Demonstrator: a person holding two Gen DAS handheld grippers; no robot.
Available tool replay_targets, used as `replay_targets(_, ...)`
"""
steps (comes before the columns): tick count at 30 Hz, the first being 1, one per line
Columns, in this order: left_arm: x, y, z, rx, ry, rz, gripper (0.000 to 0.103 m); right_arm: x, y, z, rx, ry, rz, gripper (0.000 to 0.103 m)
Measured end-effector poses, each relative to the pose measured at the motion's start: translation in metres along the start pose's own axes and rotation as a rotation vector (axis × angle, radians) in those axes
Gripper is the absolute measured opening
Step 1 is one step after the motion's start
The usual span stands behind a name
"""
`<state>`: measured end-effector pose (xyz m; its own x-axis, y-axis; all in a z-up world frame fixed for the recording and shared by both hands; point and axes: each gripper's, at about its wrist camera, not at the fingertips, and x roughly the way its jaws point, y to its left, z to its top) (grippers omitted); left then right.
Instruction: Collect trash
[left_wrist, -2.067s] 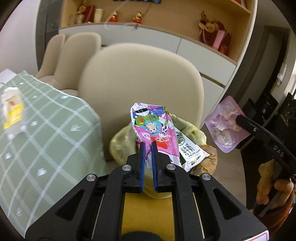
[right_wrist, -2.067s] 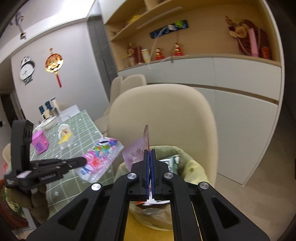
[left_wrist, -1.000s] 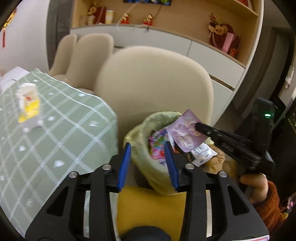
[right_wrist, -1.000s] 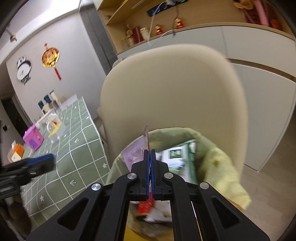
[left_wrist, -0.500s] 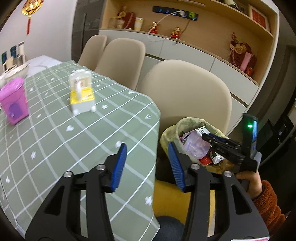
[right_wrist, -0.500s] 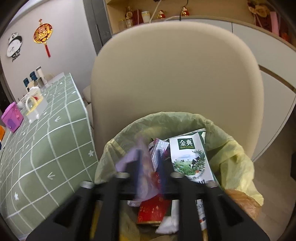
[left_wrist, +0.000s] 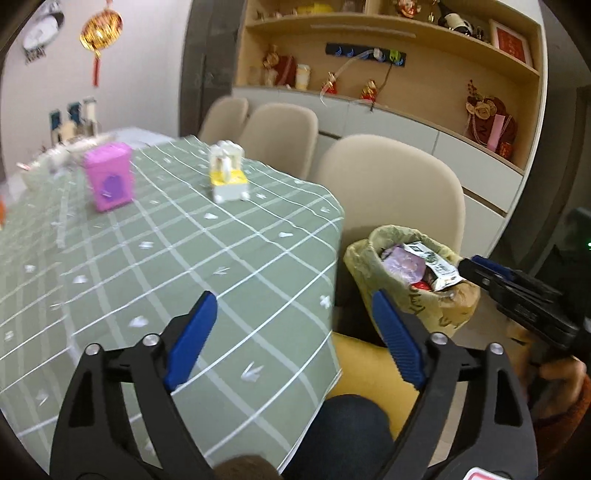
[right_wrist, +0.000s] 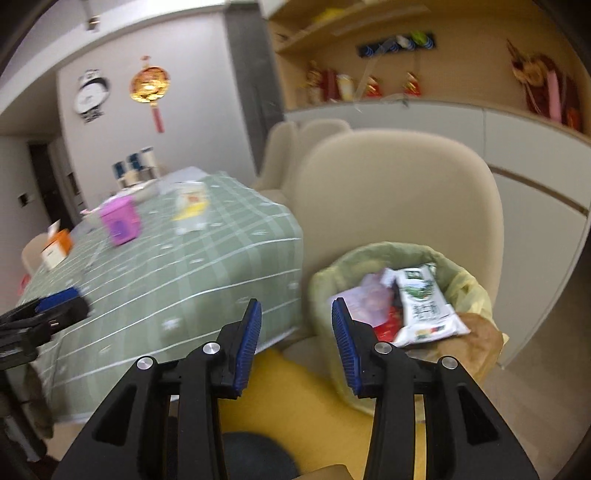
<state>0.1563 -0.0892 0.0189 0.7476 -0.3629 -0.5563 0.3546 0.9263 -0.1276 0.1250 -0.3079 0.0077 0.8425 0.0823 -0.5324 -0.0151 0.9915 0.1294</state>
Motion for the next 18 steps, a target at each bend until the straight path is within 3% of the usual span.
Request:
replay_targets(9, -0.058, 0.003, -0.047, 0.028, -0.127, 0.182, 0.082, -0.039, 0.063, -0.044, -0.034, -0.038, 0.033, 0.038)
replay_targets(13, -0.077, 0.001, -0.058, 0.037, -0.171, 0.205, 0.082, -0.050, 0.077, -0.058, -0.040, -0.056, 0.011, 0.041)
replay_targets(18, -0.088, 0.001, -0.070, 0.021, -0.160, 0.211, 0.082, -0.065, 0.090, -0.069, -0.068, -0.084, -0.030, 0.043)
